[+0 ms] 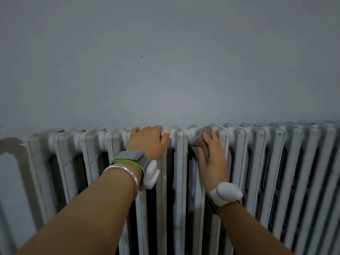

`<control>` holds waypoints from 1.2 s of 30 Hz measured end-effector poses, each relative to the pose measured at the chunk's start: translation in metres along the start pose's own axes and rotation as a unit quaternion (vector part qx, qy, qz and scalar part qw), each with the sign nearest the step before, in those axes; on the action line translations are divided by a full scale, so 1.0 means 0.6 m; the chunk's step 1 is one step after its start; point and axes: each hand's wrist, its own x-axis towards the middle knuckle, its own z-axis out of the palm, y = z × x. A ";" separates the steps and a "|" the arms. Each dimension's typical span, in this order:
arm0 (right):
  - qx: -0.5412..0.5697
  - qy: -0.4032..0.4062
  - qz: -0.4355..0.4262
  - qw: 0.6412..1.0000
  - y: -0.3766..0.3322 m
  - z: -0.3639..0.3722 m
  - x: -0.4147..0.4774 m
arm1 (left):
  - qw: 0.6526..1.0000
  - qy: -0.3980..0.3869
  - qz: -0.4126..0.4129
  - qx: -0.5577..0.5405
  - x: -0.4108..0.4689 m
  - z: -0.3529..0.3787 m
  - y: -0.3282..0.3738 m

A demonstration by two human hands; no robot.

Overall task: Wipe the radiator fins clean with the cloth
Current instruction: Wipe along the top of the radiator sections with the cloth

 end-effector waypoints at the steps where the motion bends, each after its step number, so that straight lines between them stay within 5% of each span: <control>1: 0.011 0.002 0.012 1.000 0.001 -0.001 -0.005 | 1.000 0.000 0.001 0.001 0.000 0.000 0.000; 9: 0.009 -0.028 0.105 0.994 0.023 -0.003 -0.059 | 1.000 0.007 0.006 0.008 0.000 0.004 -0.001; 15: 0.042 -0.087 0.100 0.990 -0.006 -0.044 -0.093 | 1.000 -0.003 0.019 0.008 -0.001 -0.001 -0.004; 21: 0.120 -0.048 0.087 0.988 -0.074 -0.078 -0.042 | 0.999 -0.007 0.046 -0.013 0.002 -0.009 -0.016; 28: 0.004 -0.019 -0.001 1.000 -0.110 -0.023 0.086 | 0.998 0.045 0.038 0.019 -0.013 -0.015 -0.084; 36: -0.208 -0.219 0.032 0.953 -0.112 0.076 0.197 | 0.997 0.065 0.030 0.030 -0.024 -0.013 -0.118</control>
